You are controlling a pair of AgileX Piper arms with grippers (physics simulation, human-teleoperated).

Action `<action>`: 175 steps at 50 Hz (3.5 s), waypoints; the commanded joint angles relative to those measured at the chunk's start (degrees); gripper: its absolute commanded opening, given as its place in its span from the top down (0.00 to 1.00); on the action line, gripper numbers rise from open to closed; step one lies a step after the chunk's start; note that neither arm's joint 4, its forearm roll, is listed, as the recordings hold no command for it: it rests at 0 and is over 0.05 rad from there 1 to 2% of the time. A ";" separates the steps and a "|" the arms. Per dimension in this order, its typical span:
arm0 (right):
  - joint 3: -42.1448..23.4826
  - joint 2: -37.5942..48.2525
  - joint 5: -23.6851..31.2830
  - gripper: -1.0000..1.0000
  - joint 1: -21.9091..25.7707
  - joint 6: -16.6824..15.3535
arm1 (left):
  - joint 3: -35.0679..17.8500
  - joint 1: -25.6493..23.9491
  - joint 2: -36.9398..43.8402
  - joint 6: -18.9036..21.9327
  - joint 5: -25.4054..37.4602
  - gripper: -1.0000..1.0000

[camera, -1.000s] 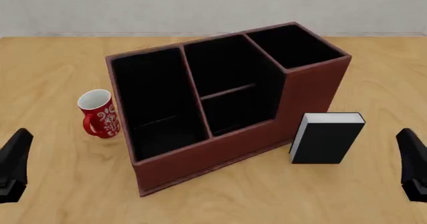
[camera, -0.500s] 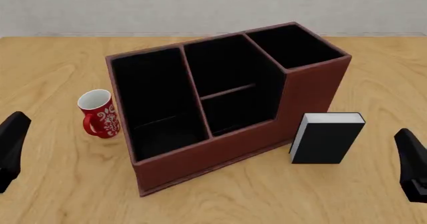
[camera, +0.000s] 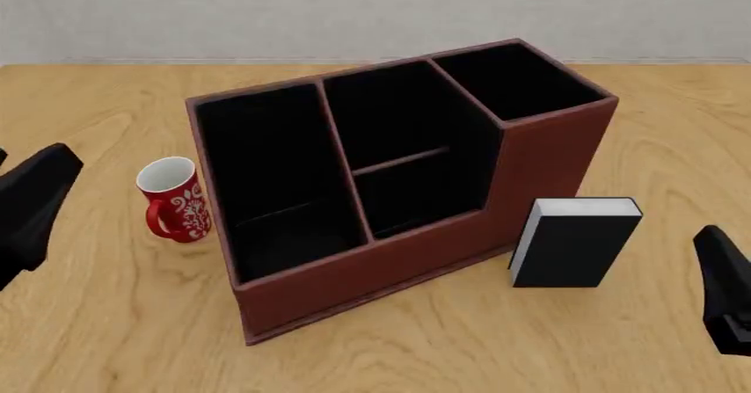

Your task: Pick up the book and place it in the back compartment of the caddy.

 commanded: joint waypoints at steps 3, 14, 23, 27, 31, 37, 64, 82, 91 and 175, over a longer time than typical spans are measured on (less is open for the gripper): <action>-0.02 -0.12 0.00 0.00 0.02 -0.17 | -13.29 -7.43 10.31 1.08 2.58 0.00; -0.16 -0.11 0.32 0.00 -0.01 0.07 | -20.39 -11.09 16.50 0.90 3.66 0.00; -0.19 -0.15 0.33 0.00 0.00 0.01 | -23.58 -14.64 20.38 1.76 4.80 0.00; -0.31 -0.22 0.41 0.00 0.01 -0.11 | -24.49 -15.98 21.91 2.16 5.07 0.00; -0.15 -0.14 0.27 0.00 0.00 0.02 | -26.06 -18.44 24.45 2.92 5.60 0.00; -0.12 -0.06 0.17 0.00 0.00 0.00 | -27.71 -18.61 26.60 4.01 5.45 0.00; 0.03 0.06 -0.13 0.00 0.00 -0.04 | -39.60 -26.78 39.86 7.06 7.87 0.00; -0.04 -0.03 0.01 0.00 0.01 -0.05 | -41.98 -32.14 47.29 5.04 7.43 0.00; -0.18 -0.03 0.15 0.00 0.01 -0.04 | -44.36 -35.99 51.70 5.71 7.12 0.00; -0.11 0.02 0.05 0.00 0.05 -0.03 | -44.58 -43.57 74.07 -0.51 -8.04 0.00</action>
